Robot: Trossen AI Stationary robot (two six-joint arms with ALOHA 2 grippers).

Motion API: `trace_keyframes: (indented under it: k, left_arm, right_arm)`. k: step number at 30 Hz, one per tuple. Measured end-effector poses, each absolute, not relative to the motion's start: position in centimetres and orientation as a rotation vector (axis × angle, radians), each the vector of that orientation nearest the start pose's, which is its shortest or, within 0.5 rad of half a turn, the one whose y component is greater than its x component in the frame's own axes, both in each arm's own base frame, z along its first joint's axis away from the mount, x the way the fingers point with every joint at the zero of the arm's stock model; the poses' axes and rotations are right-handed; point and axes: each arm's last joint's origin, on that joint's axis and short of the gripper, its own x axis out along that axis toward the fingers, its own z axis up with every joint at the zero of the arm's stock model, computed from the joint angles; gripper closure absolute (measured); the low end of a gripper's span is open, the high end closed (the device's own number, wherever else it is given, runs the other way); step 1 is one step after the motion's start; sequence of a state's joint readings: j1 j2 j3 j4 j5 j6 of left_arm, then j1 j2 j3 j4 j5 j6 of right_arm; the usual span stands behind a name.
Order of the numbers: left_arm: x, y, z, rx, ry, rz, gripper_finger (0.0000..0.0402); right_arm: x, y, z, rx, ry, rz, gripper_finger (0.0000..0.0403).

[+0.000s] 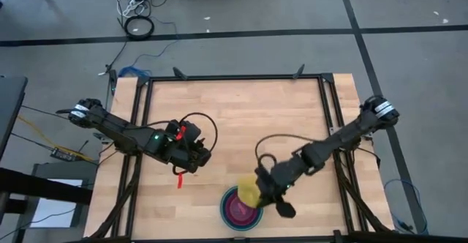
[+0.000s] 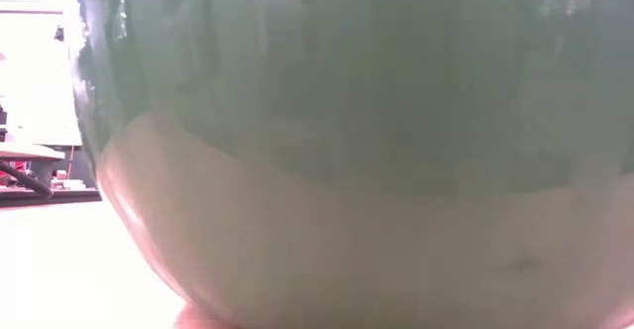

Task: Nest bowls inside each other
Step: Stack the yellow bowl on top of the red bowl

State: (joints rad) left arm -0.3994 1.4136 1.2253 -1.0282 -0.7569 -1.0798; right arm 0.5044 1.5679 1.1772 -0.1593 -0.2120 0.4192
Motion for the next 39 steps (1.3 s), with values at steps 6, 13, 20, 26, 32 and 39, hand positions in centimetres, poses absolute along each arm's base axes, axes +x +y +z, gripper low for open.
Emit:
trace_keyframes:
  k: [6, 13, 20, 26, 32, 39]
  left_arm:
    - [25.2, -8.5, 29.6, -0.33, 0.674, 0.767, 0.0252]
    - [25.1, -8.5, 29.5, -0.33, 0.681, 0.763, 0.0252]
    - [25.1, -8.6, 29.5, -0.337, 0.688, 0.757, 0.0252]
    - [25.1, -8.7, 29.5, -0.352, 0.699, 0.745, 0.0252]
    - [25.2, -9.1, 29.6, -0.369, 0.686, 0.719, 0.0252]
    - [25.2, -9.6, 29.7, -0.375, 0.675, 0.695, 0.0252]
  right_arm:
    - [31.8, 19.4, 24.7, 0.345, 0.749, 0.575, 0.0401]
    - [32.7, 19.7, 24.2, 0.411, 0.735, 0.656, 0.0361]
    - [32.8, 19.5, 24.1, 0.442, 0.752, 0.632, 0.031]
    - [32.8, 19.2, 24.1, 0.47, 0.777, 0.609, 0.0296]
    - [32.8, 19.2, 23.5, 0.518, 0.838, 0.58, 0.03]
    - [32.8, 19.1, 21.8, 0.6, 0.993, 0.587, 0.03]
